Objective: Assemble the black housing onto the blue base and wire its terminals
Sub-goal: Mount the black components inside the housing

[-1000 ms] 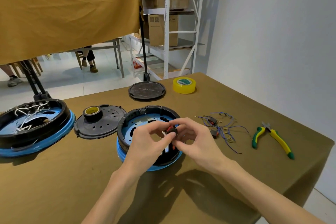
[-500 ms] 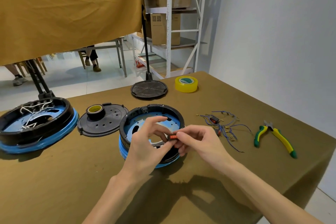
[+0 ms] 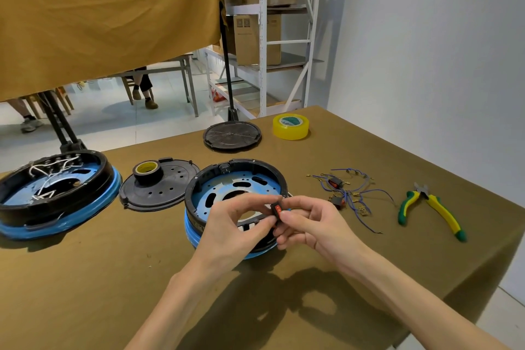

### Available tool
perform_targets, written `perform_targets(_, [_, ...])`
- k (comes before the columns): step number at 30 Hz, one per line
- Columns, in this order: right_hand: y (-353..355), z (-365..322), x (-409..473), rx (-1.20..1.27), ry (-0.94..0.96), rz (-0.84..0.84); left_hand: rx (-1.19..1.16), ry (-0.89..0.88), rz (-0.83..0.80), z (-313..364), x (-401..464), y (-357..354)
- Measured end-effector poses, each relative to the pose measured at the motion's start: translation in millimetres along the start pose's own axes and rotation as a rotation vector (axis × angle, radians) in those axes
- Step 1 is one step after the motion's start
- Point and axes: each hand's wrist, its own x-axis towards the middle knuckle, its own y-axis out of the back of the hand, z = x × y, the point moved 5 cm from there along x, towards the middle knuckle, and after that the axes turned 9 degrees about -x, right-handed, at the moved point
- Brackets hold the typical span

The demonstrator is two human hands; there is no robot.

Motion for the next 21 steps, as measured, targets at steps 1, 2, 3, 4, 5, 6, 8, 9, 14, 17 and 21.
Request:
perform_targets(1, [0.3, 0.8, 0.3, -0.016, 0.003, 0.003, 0.006, 0.011, -0.007, -1.3, -0.5, 0.1])
perform_targets(2, [0.4, 2.0, 0.7, -0.033, 0.008, 0.003, 0.012, 0.027, -0.015, -2.7, -0.7, 0.2])
perform_targets(3, [0.0, 3.8, 1.0, -0.048, 0.013, 0.001, 0.018, 0.044, -0.022, -4.4, -0.8, 0.6])
perform_targets(4, [-0.3, 6.3, 1.4, -0.062, 0.014, -0.002, 0.023, 0.06, -0.026, -6.1, -0.8, 1.7])
perform_targets(5, [-0.7, 9.1, 2.0, -0.081, 0.017, -0.002, 0.032, 0.07, -0.025, -7.8, -0.4, 3.0])
perform_targets(6, [-0.8, 12.1, 2.5, -0.105, 0.022, -0.001, 0.046, 0.075, -0.023, -9.2, -0.3, 4.4])
perform_targets(8, [-0.6, 17.8, 3.8, -0.168, 0.035, -0.002, 0.073, 0.092, -0.031, -12.9, 0.4, 6.2])
perform_targets(9, [-0.6, 19.5, 4.1, -0.207, 0.043, -0.002, 0.083, 0.106, -0.042, -14.8, 0.5, 6.7])
perform_targets(14, [6.8, 22.5, 4.4, -0.599, 0.13, 0.079, 0.251, 0.134, -0.131, -20.1, -1.2, 10.8])
perform_targets(17, [1.8, 25.6, 6.5, -0.576, 0.15, 0.035, 0.332, 0.121, -0.152, -21.1, -2.2, 11.2])
perform_targets(21, [-5.5, 21.9, 8.8, -0.711, 0.238, 0.033, 0.389, 0.096, -0.126, -21.7, -1.9, 15.2])
